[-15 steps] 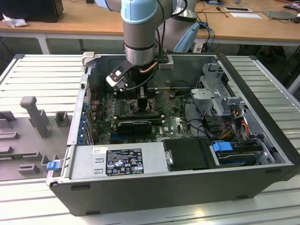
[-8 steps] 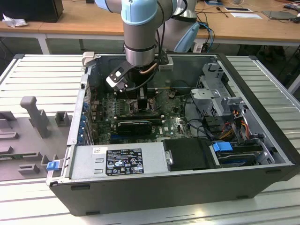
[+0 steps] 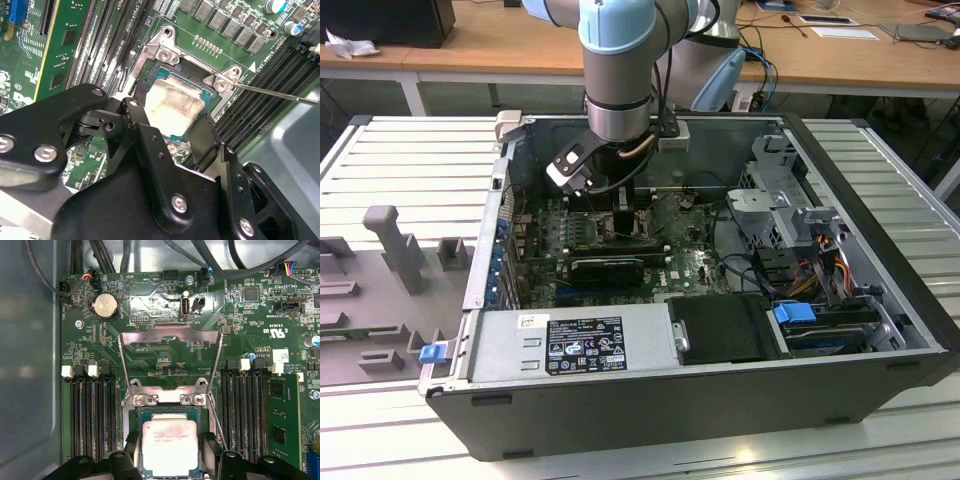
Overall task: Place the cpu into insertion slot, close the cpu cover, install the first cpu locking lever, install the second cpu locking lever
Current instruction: 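Place the cpu into insertion slot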
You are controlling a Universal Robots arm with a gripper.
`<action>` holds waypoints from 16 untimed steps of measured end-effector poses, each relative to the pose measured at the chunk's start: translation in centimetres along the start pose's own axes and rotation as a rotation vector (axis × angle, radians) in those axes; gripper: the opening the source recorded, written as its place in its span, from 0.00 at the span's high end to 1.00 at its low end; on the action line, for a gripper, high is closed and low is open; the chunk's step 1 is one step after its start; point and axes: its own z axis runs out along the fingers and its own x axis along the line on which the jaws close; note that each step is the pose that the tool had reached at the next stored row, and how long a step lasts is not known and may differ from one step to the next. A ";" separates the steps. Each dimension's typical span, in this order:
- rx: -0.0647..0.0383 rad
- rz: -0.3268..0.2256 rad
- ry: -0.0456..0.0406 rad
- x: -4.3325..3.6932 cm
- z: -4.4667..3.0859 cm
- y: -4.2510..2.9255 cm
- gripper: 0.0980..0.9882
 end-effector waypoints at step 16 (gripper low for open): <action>0.000 0.000 0.0018 0.03 -1.60 0.10 0.99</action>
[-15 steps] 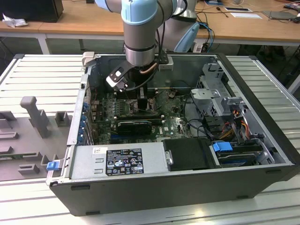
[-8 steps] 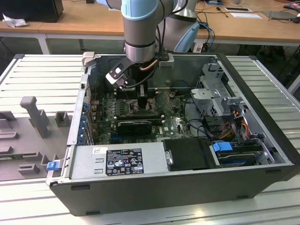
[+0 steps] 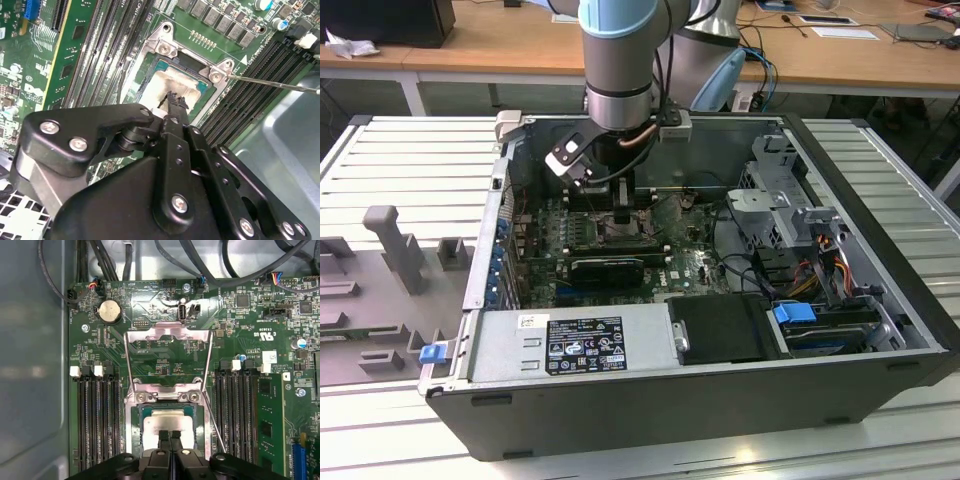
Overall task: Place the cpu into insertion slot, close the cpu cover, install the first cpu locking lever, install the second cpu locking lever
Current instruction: 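Place the cpu into insertion slot, then close the cpu cover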
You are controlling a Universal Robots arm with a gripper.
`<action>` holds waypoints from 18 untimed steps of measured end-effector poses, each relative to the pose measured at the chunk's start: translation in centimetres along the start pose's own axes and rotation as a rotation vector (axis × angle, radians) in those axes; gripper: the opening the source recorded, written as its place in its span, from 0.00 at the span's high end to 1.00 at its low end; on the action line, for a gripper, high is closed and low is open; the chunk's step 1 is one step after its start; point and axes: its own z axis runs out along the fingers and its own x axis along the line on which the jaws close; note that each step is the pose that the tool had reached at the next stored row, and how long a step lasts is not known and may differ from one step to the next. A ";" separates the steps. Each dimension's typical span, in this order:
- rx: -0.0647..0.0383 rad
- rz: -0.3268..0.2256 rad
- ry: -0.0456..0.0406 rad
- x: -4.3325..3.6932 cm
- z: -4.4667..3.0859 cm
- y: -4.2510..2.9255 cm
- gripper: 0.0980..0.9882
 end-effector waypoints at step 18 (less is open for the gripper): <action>0.001 0.000 -0.0002 0.07 -1.33 1.25 0.99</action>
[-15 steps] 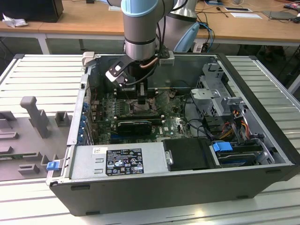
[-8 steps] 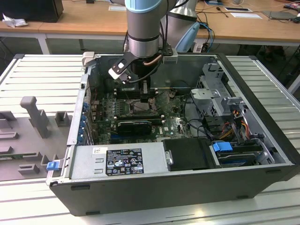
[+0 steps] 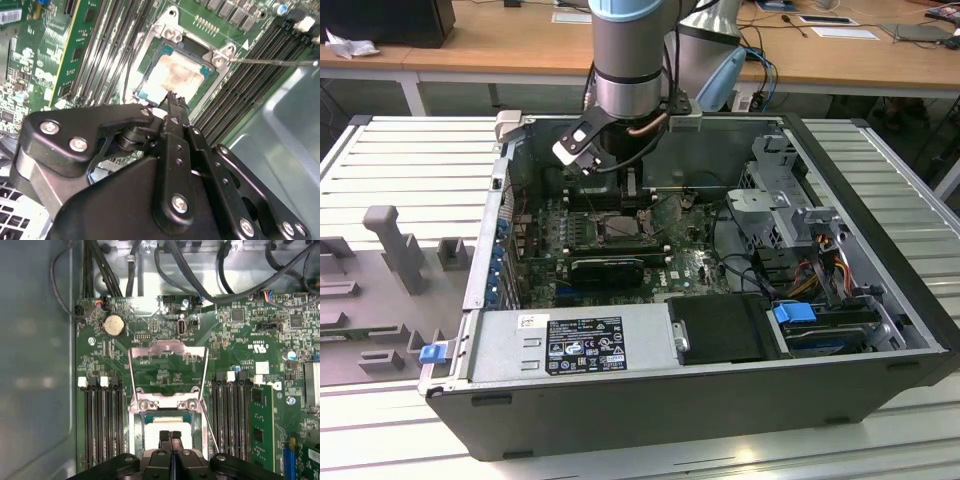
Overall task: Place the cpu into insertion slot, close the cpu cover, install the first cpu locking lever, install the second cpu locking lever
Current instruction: 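Close the cpu cover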
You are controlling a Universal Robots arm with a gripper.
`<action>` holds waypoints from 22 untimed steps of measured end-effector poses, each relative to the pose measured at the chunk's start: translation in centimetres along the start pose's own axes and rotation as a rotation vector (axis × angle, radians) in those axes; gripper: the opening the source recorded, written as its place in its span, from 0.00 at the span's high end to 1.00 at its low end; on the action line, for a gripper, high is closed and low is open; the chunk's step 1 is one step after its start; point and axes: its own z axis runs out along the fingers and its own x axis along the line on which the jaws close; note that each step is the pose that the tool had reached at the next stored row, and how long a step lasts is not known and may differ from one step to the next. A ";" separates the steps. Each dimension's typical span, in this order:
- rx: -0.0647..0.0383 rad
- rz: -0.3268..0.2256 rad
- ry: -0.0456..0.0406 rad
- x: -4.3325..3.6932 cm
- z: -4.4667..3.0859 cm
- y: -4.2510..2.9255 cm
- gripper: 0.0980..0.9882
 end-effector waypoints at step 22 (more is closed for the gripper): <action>0.000 0.000 0.0002 0.05 -1.17 0.85 0.99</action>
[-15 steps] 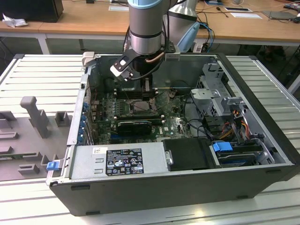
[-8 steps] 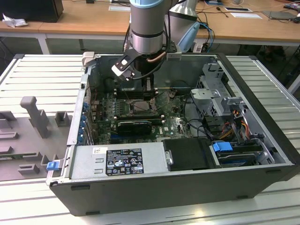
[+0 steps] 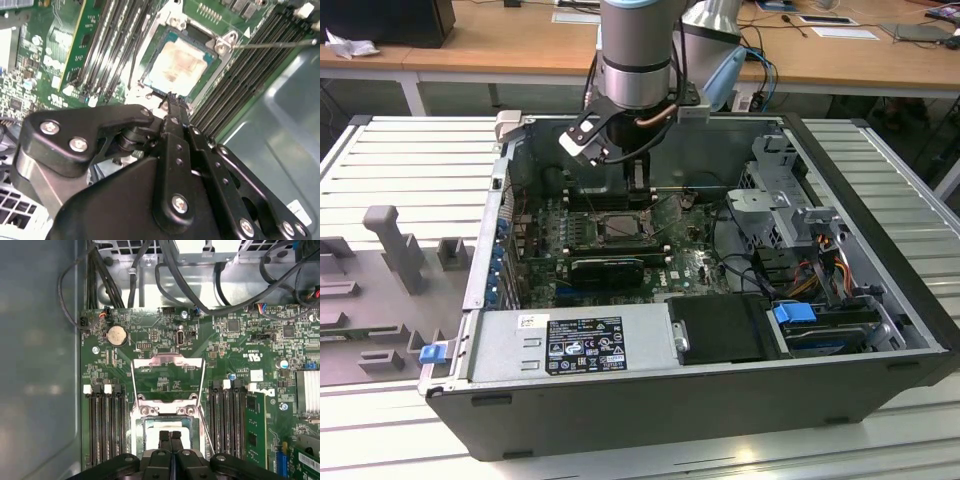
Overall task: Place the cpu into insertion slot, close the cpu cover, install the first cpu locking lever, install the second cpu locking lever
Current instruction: 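Close the cpu cover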
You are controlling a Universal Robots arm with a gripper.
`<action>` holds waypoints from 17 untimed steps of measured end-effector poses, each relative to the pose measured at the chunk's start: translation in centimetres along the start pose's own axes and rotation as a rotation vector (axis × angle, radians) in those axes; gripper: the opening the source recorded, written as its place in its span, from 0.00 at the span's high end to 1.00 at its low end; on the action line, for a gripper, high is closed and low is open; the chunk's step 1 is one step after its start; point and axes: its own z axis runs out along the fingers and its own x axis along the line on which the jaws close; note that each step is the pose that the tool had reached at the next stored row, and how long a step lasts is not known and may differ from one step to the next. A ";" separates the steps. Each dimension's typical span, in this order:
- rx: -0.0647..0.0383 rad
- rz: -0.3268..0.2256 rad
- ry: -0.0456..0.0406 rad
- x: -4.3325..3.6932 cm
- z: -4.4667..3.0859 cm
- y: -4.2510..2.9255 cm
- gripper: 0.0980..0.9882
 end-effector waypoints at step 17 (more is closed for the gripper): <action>0.000 0.000 -0.0001 0.02 0.07 0.76 0.99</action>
